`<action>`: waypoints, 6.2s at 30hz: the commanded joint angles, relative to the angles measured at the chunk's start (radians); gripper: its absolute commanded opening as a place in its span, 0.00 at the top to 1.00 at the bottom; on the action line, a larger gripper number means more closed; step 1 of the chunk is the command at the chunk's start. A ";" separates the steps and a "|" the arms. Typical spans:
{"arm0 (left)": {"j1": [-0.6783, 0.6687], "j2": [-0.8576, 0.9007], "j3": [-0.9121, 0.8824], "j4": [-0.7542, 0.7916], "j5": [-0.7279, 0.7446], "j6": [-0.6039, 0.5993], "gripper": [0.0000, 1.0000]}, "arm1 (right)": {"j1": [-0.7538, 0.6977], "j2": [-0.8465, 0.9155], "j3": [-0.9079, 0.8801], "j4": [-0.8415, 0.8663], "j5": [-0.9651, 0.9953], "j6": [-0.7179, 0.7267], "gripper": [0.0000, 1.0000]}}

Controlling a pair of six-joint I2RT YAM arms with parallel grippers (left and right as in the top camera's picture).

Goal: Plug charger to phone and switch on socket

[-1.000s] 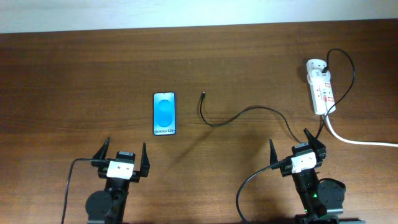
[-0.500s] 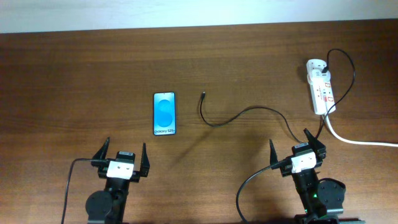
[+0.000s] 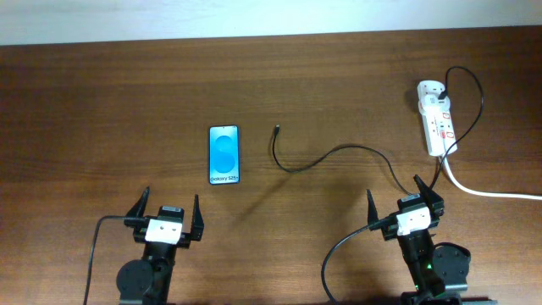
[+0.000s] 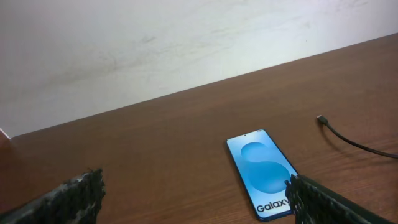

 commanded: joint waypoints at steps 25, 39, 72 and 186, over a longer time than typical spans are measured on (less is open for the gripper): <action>0.003 0.113 0.106 0.068 0.175 0.019 0.01 | 0.008 0.019 0.131 -0.035 -0.131 0.148 0.02; 0.003 0.664 0.550 -0.021 0.303 0.020 0.01 | 0.008 0.412 0.565 -0.320 -0.202 0.147 0.02; -0.089 1.770 1.487 -0.810 0.027 -0.336 0.04 | 0.010 1.336 1.233 -0.843 -0.548 0.173 0.02; -0.067 2.328 2.157 -1.489 0.840 -0.734 1.00 | 0.009 1.438 1.233 -0.798 -0.443 0.354 0.02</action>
